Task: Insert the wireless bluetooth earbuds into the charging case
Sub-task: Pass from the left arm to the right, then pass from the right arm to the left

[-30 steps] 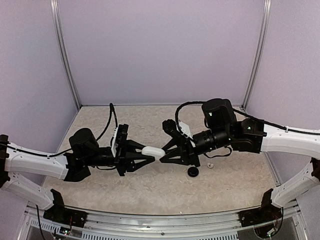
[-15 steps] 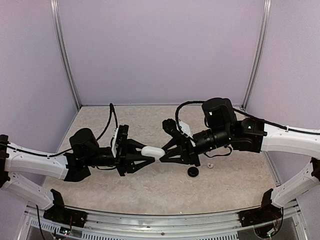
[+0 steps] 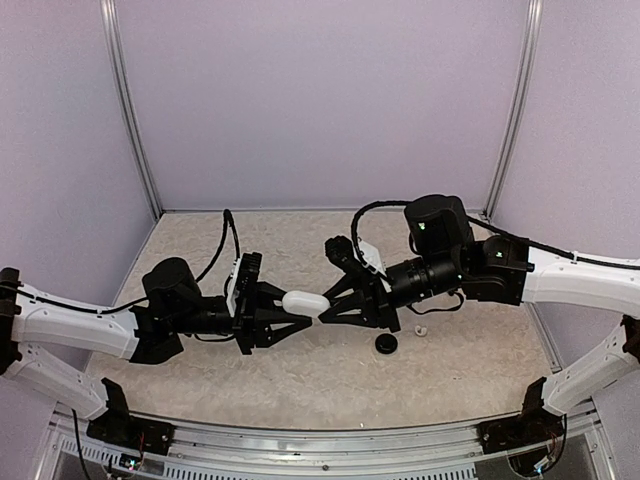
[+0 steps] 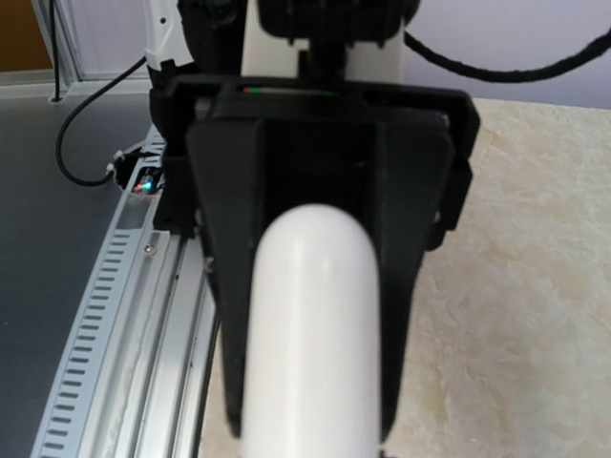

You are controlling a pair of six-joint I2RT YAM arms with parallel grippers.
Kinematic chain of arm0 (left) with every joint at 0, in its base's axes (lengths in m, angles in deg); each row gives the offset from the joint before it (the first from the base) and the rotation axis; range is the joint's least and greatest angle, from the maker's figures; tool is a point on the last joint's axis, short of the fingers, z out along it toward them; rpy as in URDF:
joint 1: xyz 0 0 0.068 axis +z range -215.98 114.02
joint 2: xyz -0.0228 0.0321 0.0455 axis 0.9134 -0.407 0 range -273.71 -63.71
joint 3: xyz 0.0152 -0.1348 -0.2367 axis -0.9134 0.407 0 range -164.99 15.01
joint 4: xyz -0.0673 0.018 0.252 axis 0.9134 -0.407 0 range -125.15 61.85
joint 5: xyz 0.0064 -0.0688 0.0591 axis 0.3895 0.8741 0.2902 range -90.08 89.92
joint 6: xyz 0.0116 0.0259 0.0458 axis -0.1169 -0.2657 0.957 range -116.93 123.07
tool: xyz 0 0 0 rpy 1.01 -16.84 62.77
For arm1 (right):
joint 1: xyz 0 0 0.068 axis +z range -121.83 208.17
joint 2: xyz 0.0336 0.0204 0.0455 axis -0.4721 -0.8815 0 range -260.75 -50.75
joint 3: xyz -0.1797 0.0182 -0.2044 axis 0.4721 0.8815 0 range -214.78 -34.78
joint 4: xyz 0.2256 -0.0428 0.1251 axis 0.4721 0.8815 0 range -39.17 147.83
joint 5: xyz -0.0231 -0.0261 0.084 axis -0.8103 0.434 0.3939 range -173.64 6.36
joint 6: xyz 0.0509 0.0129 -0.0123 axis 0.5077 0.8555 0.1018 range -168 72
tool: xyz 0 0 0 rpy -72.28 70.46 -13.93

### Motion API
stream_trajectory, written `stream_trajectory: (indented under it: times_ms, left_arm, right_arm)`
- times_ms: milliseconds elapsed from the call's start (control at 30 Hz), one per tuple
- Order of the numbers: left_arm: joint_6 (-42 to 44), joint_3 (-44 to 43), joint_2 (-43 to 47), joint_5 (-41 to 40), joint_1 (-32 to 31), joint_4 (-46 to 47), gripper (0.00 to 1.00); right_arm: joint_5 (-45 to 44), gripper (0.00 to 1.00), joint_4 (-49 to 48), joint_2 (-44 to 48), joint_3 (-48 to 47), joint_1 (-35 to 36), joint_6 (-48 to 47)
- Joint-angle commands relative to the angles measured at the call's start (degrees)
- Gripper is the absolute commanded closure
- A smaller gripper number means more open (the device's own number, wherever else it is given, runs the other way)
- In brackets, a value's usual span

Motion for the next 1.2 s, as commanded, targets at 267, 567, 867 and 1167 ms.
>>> stream_trajectory:
  times_ms: [267, 567, 867, 1167]
  left_arm:
    - [-1.18, -0.81, 0.14, 0.80, -0.44, 2.53, 0.63]
    - [-1.72, -0.70, 0.02, 0.62, -0.46, 3.71, 0.67]
    - [-1.28, -0.34, -0.27, 0.42, -0.44, 3.74, 0.88]
    - [-0.08, 0.20, 0.23, 0.08, -0.53, 3.53, 0.90]
  right_arm:
    - [0.35, 0.92, -0.80, 0.82, -0.56, -0.29, -0.64]
    - [-0.38, 0.92, -0.43, 0.64, -0.77, -0.29, -1.20]
    - [-0.75, 0.70, -2.03, 1.64, -0.51, -0.24, -0.02]
    - [-4.66, 0.60, -4.65, 1.47, -0.85, -0.46, 2.51]
